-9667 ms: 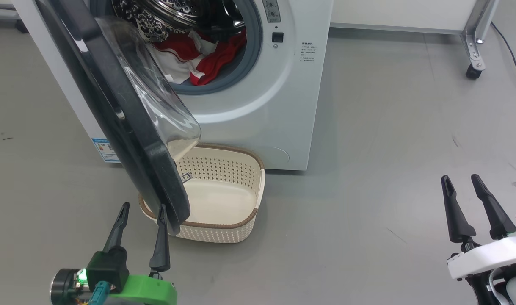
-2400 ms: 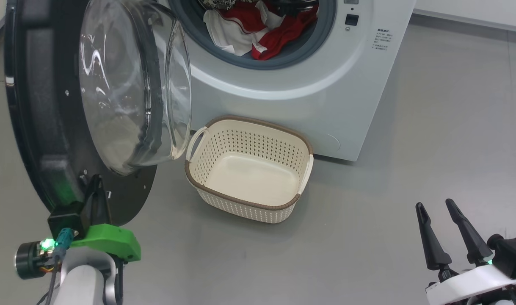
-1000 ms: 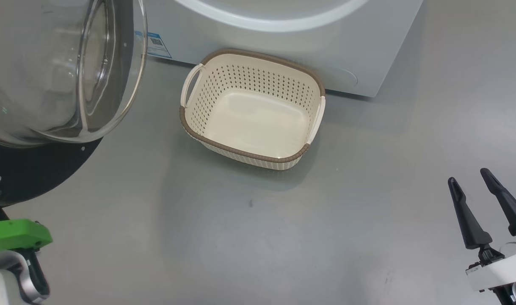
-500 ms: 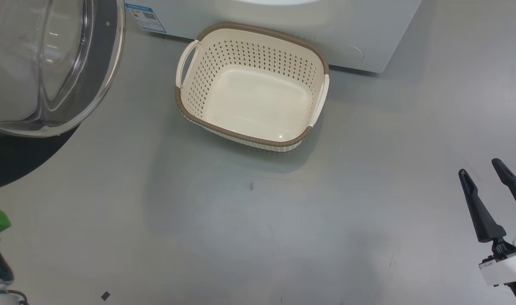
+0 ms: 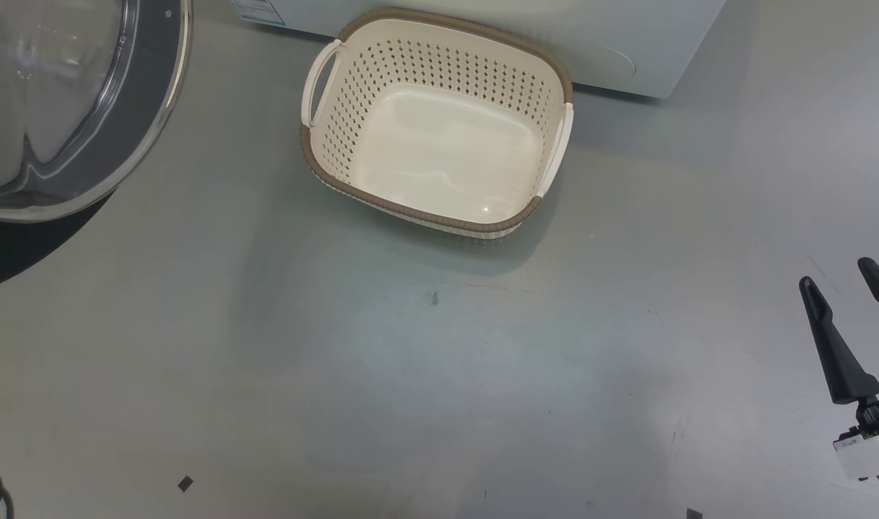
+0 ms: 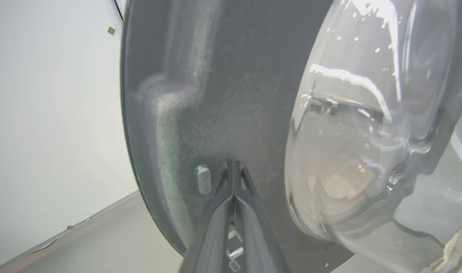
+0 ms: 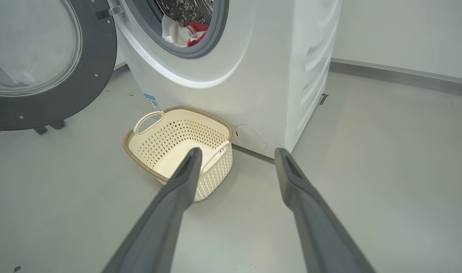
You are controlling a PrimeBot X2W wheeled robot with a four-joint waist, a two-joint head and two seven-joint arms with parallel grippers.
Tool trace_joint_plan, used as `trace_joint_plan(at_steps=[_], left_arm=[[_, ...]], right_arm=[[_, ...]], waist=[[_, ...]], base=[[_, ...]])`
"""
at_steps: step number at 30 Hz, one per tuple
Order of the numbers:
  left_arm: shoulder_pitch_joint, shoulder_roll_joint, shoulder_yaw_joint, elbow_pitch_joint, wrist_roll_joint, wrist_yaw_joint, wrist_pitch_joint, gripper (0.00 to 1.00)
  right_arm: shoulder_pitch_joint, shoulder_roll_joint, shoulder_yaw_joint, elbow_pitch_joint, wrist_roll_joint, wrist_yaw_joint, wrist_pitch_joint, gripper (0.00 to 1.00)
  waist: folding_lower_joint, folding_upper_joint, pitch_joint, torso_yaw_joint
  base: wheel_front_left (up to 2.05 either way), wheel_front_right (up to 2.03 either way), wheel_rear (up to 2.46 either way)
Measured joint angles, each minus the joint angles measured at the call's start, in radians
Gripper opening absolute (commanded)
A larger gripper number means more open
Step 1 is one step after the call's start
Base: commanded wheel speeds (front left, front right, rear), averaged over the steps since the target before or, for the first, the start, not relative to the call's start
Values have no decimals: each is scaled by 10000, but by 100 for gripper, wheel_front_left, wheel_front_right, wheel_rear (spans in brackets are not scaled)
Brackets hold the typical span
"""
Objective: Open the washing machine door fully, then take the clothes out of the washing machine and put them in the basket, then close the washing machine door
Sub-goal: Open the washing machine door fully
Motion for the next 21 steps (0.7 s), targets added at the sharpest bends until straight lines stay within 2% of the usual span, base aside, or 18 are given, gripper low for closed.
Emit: trace_joint_plan(at_steps=[10,17,21], left_arm=[[-232,109,-71,245,8,0,161,0],[-213,564,-408,600,514,-27,71,0],[-195,573,-694,861,570,-251,59,0]], right_arm=[[-1,38,207,17,2,0,0,100],[-77,391,431,157,4,0,0,100],[-284,635,568,259,2,0,0,100]], waist=[[0,0,-159,57],[0,0,-628,47],[0,0,-989,27]], base=[[0,0,0],[0,0,0],[0,0,0]])
